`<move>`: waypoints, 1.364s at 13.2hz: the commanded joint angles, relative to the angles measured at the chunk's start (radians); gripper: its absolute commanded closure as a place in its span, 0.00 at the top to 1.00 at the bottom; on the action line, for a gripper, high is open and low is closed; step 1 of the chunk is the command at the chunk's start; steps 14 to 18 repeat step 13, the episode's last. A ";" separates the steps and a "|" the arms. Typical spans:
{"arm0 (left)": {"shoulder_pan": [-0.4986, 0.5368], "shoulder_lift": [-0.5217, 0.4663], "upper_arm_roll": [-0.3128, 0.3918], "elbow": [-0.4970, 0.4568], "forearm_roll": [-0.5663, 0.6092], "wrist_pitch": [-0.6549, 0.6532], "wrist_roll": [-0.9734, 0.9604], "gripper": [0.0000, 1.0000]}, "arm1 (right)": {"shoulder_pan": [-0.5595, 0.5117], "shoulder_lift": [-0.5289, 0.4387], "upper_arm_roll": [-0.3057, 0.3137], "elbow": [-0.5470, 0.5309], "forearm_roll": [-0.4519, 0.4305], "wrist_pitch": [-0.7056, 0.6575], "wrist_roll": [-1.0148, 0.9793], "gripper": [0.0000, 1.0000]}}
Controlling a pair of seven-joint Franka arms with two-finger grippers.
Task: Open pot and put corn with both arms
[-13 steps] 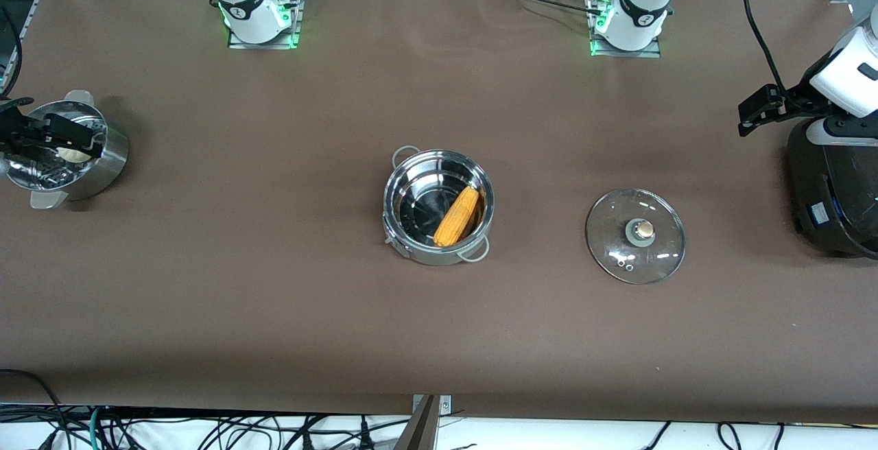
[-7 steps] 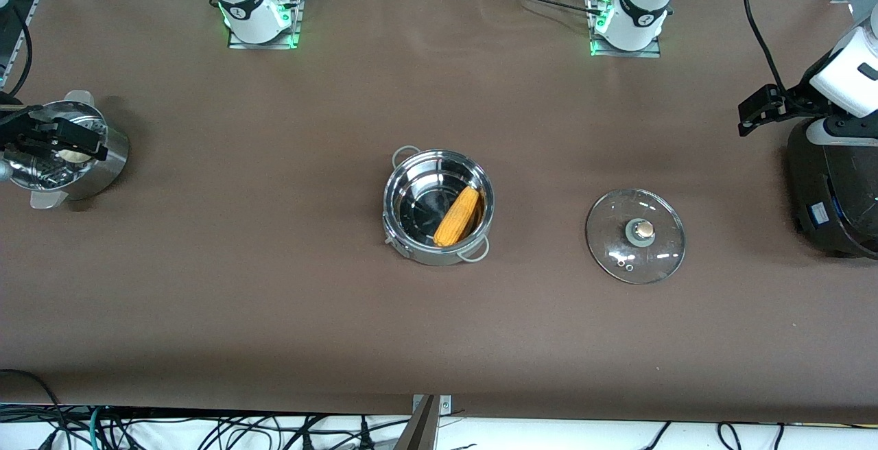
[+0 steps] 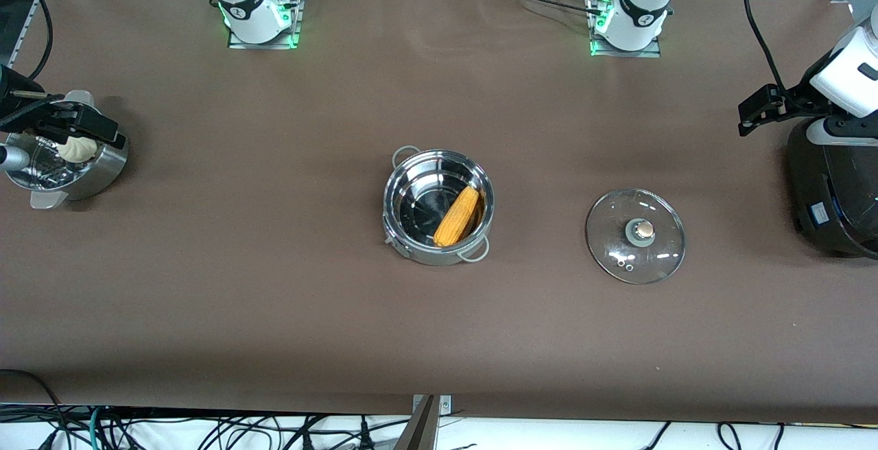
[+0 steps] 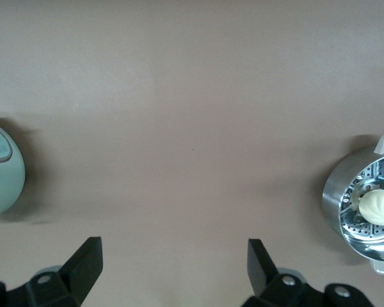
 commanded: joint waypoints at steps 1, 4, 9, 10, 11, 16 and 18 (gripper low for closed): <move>0.004 -0.015 -0.004 -0.002 0.021 -0.014 0.003 1.00 | -0.004 -0.005 0.001 -0.005 -0.014 -0.012 0.022 1.00; 0.004 -0.015 -0.004 -0.002 0.021 -0.018 0.003 1.00 | -0.001 -0.002 -0.001 -0.005 -0.013 -0.006 0.020 1.00; 0.004 -0.015 -0.004 -0.002 0.021 -0.018 0.003 1.00 | -0.007 0.006 -0.005 -0.005 -0.017 -0.007 0.017 1.00; 0.004 -0.015 -0.004 -0.002 0.021 -0.018 0.003 1.00 | -0.008 0.008 -0.005 -0.005 -0.017 -0.007 0.014 1.00; 0.004 -0.015 -0.004 -0.002 0.021 -0.018 0.003 1.00 | -0.008 0.014 -0.007 -0.005 -0.017 -0.006 0.014 1.00; 0.004 -0.015 -0.004 -0.002 0.021 -0.018 0.003 1.00 | -0.010 0.015 -0.007 -0.005 -0.017 -0.004 0.012 1.00; 0.004 -0.015 -0.004 -0.002 0.021 -0.018 0.003 1.00 | -0.010 0.015 -0.007 -0.005 -0.017 -0.004 0.012 1.00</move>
